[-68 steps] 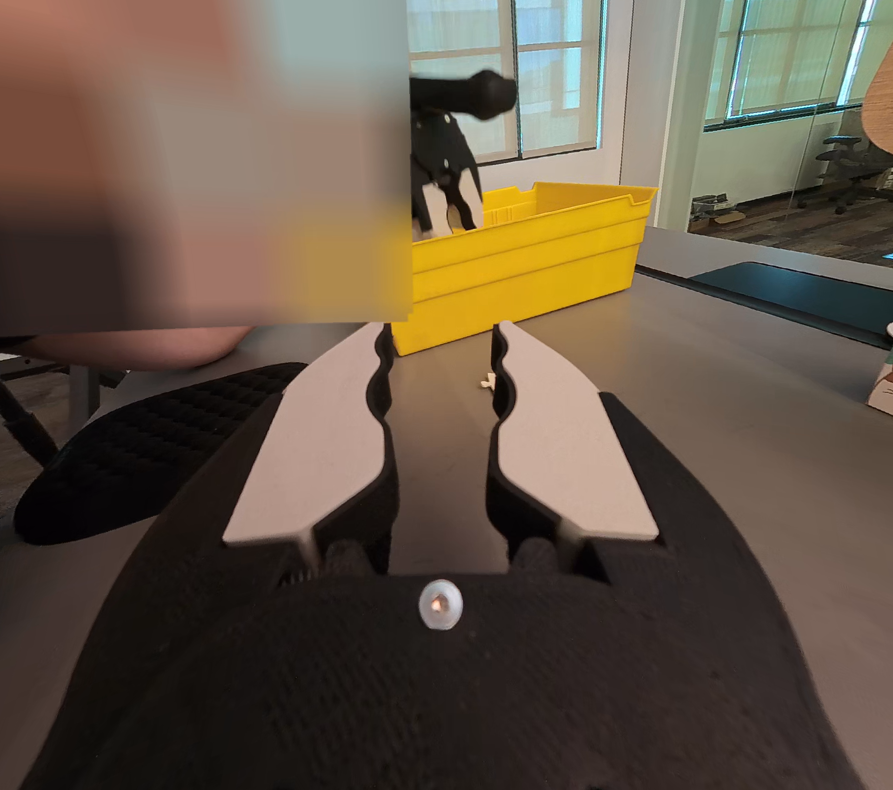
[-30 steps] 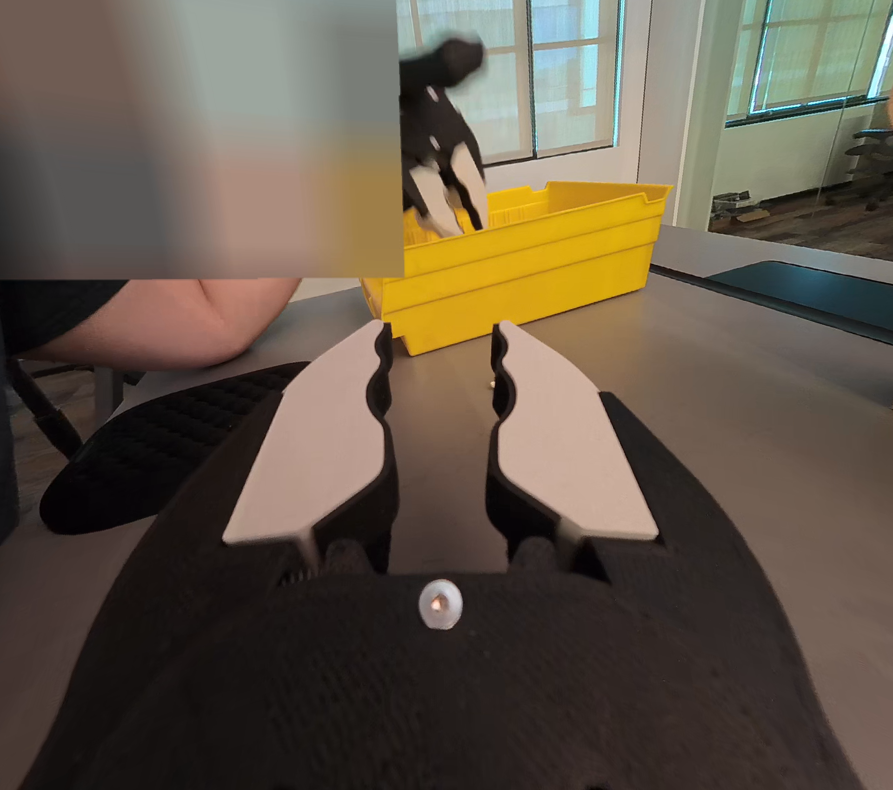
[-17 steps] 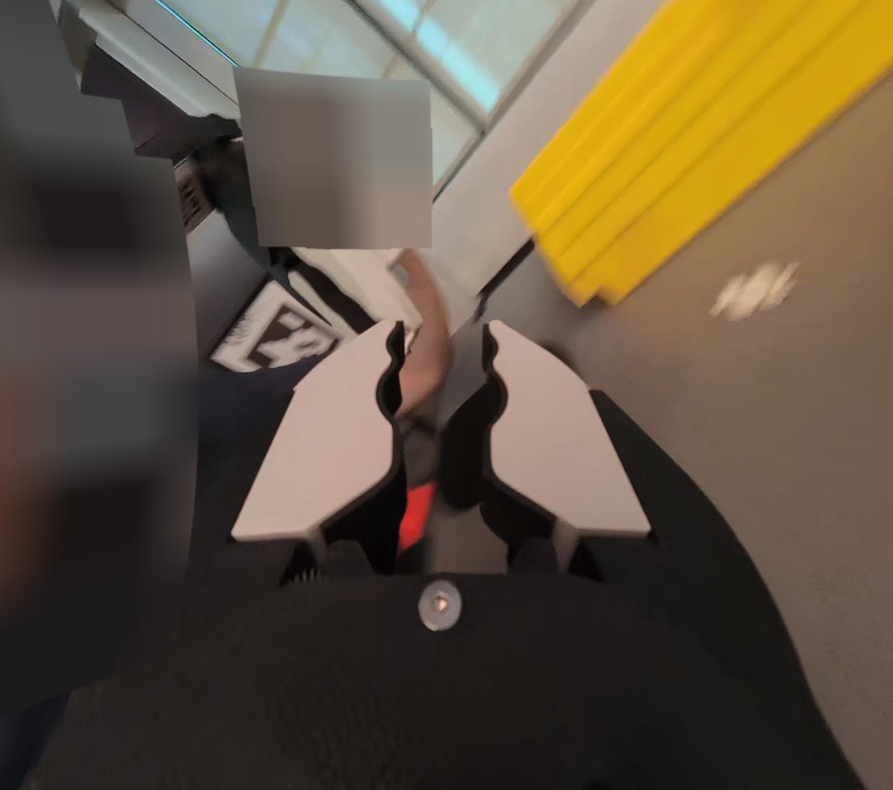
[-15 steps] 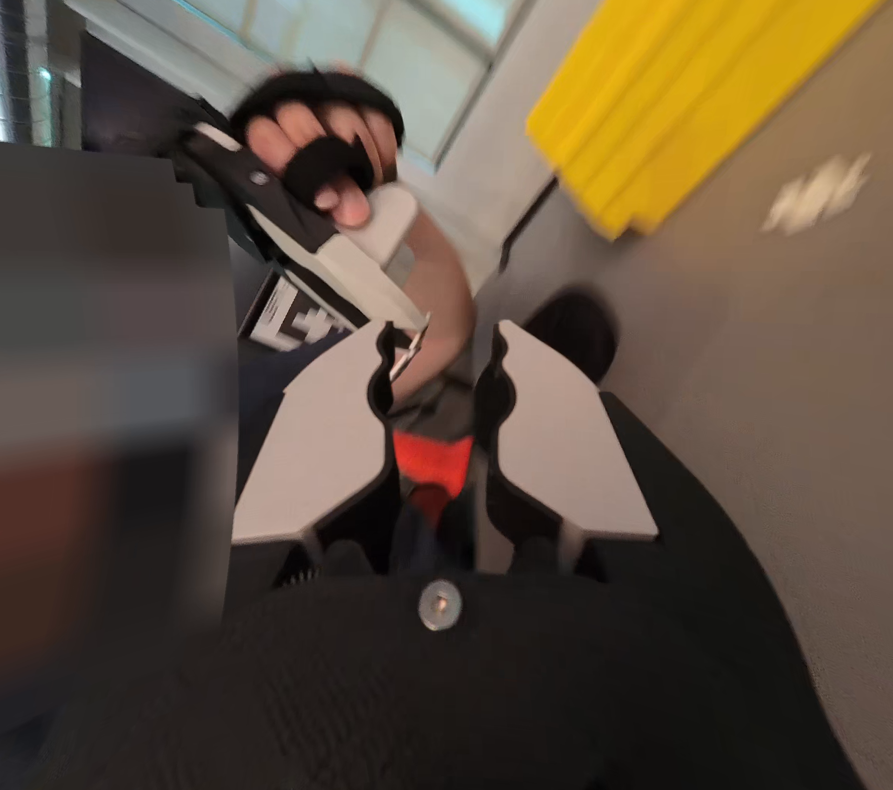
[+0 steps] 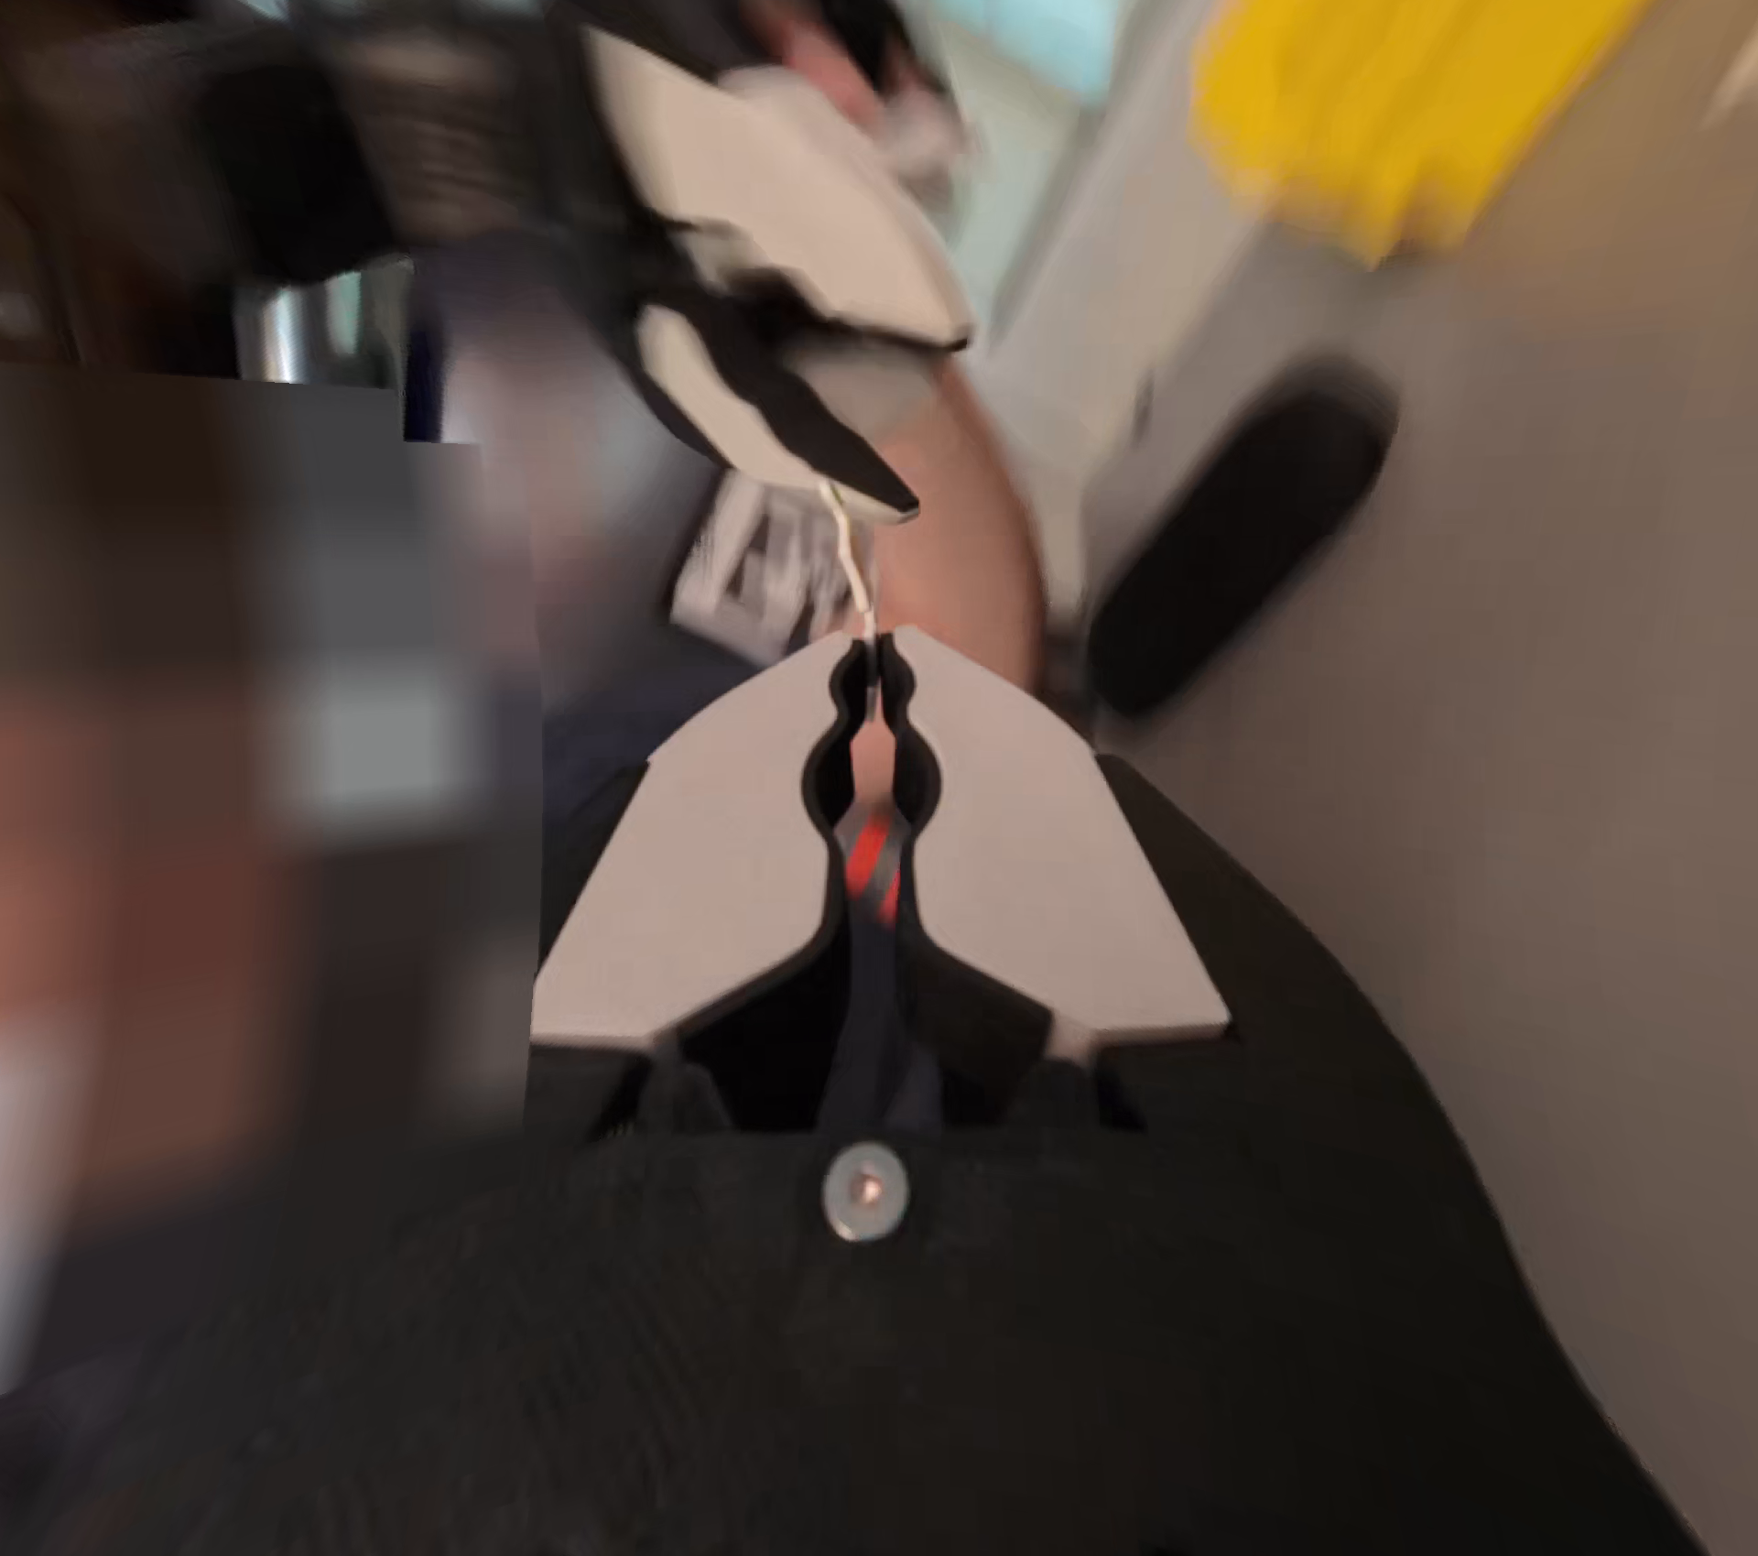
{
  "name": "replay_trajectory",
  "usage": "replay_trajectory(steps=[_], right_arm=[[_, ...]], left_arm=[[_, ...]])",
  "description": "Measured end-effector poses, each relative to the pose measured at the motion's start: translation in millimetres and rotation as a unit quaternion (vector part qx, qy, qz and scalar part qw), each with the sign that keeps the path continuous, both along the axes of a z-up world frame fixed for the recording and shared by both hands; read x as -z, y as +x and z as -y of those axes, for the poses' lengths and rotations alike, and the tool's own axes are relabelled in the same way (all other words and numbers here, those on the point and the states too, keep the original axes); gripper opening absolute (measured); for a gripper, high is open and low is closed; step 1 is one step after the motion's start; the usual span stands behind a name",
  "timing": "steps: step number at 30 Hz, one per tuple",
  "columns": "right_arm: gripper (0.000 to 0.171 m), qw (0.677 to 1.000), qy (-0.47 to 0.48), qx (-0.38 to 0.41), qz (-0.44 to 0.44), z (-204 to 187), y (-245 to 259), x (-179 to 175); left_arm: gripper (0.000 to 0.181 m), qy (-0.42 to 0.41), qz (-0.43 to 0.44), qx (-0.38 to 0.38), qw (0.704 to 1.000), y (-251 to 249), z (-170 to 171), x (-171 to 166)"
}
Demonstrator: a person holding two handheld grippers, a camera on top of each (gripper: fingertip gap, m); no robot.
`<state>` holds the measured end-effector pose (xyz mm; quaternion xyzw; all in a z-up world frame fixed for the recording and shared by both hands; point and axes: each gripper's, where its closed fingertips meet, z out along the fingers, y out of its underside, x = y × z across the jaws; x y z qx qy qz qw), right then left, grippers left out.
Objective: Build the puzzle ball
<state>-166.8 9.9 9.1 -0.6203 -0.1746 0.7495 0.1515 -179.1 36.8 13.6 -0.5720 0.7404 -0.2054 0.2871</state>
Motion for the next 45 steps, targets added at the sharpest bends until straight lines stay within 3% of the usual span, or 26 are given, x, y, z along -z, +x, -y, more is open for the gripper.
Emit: replay_trajectory(steps=[1,3,5,10,16,19,21,22,24,28,31,35,39,41,45], right_arm=[[0.003,0.997,0.034,0.062,-0.031,-9.8,12.4,-9.1],[0.003,0.977,0.097,0.174,-0.074,-25.5,36.8,-23.8],[0.003,0.95,0.144,0.256,-0.111,-32.8,55.3,-36.0],[0.003,0.921,0.192,0.313,-0.13,-31.2,66.2,-39.0],[0.003,0.911,0.259,0.309,-0.092,-19.5,65.8,-32.4],[0.006,0.902,0.291,0.314,-0.056,-17.3,74.9,-27.1],[0.023,0.886,0.329,0.326,-0.019,-16.5,92.7,-29.9],[0.021,0.876,0.35,0.331,-0.005,-16.5,103.3,-35.3],[0.013,0.877,0.375,0.298,0.028,-13.5,112.0,-43.4],[0.017,0.893,0.388,0.19,0.131,-5.2,101.6,-27.6],[0.009,0.901,0.372,0.156,0.163,0.9,98.7,-10.3],[0.004,0.921,0.334,0.142,0.139,8.4,107.0,-1.4],[0.003,0.927,0.315,0.167,0.119,5.8,118.5,-0.9],[0.003,0.922,0.317,0.191,0.116,2.5,125.5,-2.5],[0.003,0.915,0.32,0.219,0.111,-1.9,138.6,-5.5]], left_arm=[[0.027,-0.046,0.076,-0.042,0.995,5.7,-1.8,-11.8],[0.016,-0.165,0.231,-0.069,0.956,20.2,11.5,-36.1],[0.004,-0.228,0.34,-0.105,0.907,33.0,13.0,-50.0],[0.011,-0.264,0.42,-0.164,0.853,66.1,7.1,-48.2],[0.002,-0.293,0.389,-0.134,0.863,97.5,12.6,-36.0],[0.002,-0.271,0.362,-0.128,0.883,104.8,14.3,-28.5],[0.002,-0.263,0.318,-0.12,0.903,106.0,18.7,-19.8],[0.002,-0.257,0.296,-0.117,0.912,106.3,20.5,-15.9],[0.002,-0.252,0.246,-0.104,0.93,108.1,27.3,-7.0],[0.002,-0.233,0.184,-0.085,0.951,118.4,35.0,5.7],[0.002,-0.232,0.162,-0.078,0.956,124.6,38.2,13.8],[0.002,-0.26,0.154,-0.055,0.952,131.7,48.3,19.8],[0.008,-0.274,0.168,-0.056,0.945,140.2,46.9,19.2],[0.025,-0.278,0.162,-0.075,0.944,140.4,42.0,24.5],[0.018,-0.314,0.186,-0.081,0.927,145.8,41.8,26.6]])
